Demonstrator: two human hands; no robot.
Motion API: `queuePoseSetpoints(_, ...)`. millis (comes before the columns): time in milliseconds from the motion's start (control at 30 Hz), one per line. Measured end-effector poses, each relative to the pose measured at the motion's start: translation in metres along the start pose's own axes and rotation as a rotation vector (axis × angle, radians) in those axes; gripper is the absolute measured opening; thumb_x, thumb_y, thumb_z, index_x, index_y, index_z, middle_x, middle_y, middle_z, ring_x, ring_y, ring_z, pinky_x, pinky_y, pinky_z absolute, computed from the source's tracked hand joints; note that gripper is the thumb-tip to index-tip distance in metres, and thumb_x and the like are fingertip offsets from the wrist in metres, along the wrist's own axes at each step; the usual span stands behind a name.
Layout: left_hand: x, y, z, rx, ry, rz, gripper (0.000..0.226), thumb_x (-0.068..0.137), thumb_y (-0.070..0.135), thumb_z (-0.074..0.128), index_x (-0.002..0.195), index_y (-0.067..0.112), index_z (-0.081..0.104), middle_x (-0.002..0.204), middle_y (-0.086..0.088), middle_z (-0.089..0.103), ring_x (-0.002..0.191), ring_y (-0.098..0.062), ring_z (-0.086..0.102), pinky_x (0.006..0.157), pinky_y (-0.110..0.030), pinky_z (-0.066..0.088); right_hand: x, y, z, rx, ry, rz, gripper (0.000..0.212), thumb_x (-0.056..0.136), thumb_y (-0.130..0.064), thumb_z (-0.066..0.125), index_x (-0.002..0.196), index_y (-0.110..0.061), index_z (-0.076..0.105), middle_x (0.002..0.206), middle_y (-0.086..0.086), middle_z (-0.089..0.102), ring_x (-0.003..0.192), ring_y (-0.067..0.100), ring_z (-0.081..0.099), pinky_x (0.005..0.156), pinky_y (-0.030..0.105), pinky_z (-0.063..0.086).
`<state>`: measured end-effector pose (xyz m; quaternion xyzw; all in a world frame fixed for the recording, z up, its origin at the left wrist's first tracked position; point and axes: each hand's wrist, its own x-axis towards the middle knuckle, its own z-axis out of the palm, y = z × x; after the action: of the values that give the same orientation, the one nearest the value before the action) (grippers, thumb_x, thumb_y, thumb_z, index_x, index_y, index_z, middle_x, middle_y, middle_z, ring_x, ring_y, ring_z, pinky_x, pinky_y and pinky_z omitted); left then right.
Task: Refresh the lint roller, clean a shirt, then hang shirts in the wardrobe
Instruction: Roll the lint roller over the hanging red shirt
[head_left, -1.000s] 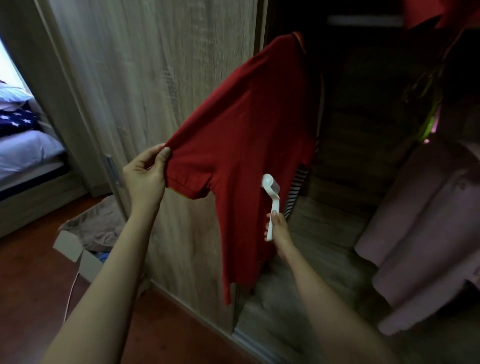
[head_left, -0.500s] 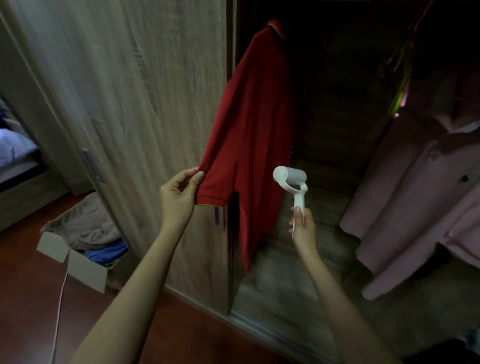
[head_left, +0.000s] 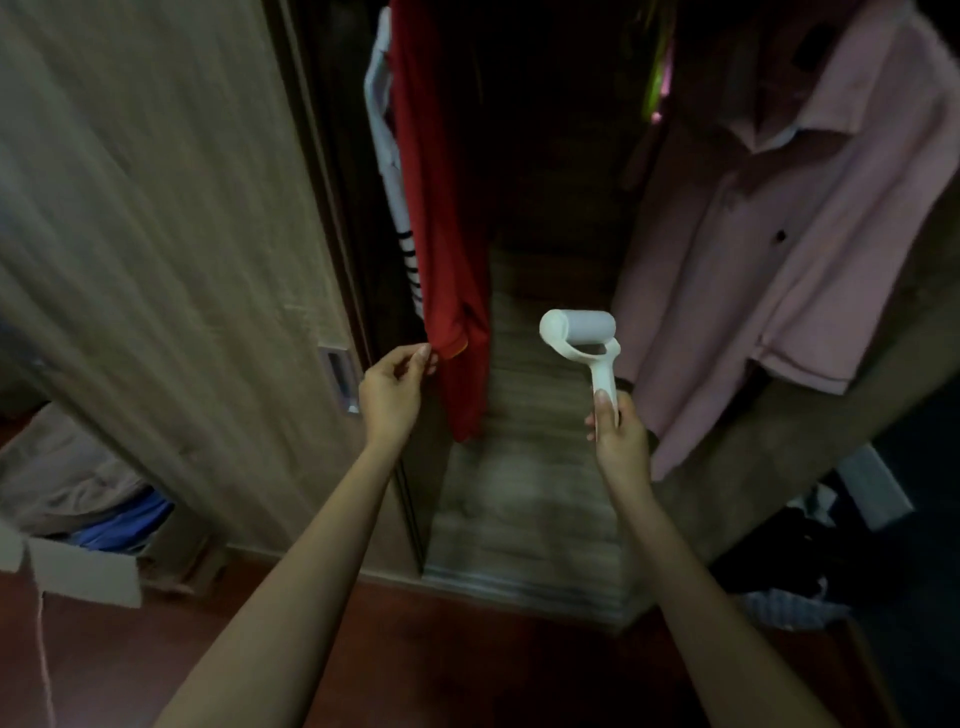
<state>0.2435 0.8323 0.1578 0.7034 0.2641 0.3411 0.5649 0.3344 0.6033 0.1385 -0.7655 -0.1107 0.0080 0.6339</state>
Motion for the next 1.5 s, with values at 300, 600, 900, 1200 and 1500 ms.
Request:
queuePoseSetpoints(300,-0.065,0.019,0.076,0.094,-0.223,0.065,0.018,0.096,0.024,0.055,0.103,0.033,0.069,0.100,0.008,0.072,0.092,-0.008,0.068,0.090,-0.033,0.053,-0.070,0.027,-0.117,-0.085,0.232,0.031,0.022,0.099,-0.024,0.043,0.089,-0.009,0.055,0.069,-0.002,0.053,0.059,-0.002,0.050,0.059,0.015,0.040)
queuePoseSetpoints(600,-0.205,0.038,0.188,0.132,-0.623,0.230,0.023,0.095,0.012,0.055,0.111,0.021,0.068,0.098,0.013,0.067,0.085,0.009,0.060,0.073,-0.001,0.042,-0.221,0.061,-0.288,-0.292,0.641,0.209,0.022,0.100,-0.032,0.040,0.093,-0.016,0.053,0.074,-0.002,0.056,0.066,0.005,0.051,0.063,0.027,0.040)
queuePoseSetpoints(900,-0.411,0.046,0.288,0.055,-1.079,0.247,0.022,0.099,0.017,0.050,0.112,0.019,0.067,0.095,0.006,0.069,0.088,-0.013,0.064,0.080,-0.032,0.051,-0.405,0.087,-0.415,-0.403,0.985,0.417,0.020,0.100,-0.035,0.037,0.101,-0.022,0.051,0.077,-0.004,0.057,0.071,0.013,0.056,0.059,0.025,0.040)
queuePoseSetpoints(1200,-0.576,0.007,0.342,0.250,-1.542,0.355,0.039,0.100,0.025,0.048,0.137,0.011,0.050,0.133,-0.010,0.058,0.119,-0.028,0.055,0.091,-0.027,0.042,-0.521,0.162,-0.480,-0.504,1.086,0.624,0.031,0.100,-0.034,0.040,0.117,-0.012,0.054,0.096,0.003,0.063,0.081,0.018,0.057,0.058,0.022,0.035)
queuePoseSetpoints(1500,-0.639,-0.067,0.393,0.836,-1.898,0.856,0.079,0.095,0.054,0.041,0.152,0.008,0.012,0.162,-0.009,-0.005,0.148,-0.029,-0.009,0.119,-0.047,0.009,-0.527,0.205,-0.511,-0.629,0.979,0.732,0.027,0.097,-0.039,0.043,0.111,-0.019,0.055,0.093,0.002,0.066,0.081,0.022,0.060,0.061,0.028,0.035)
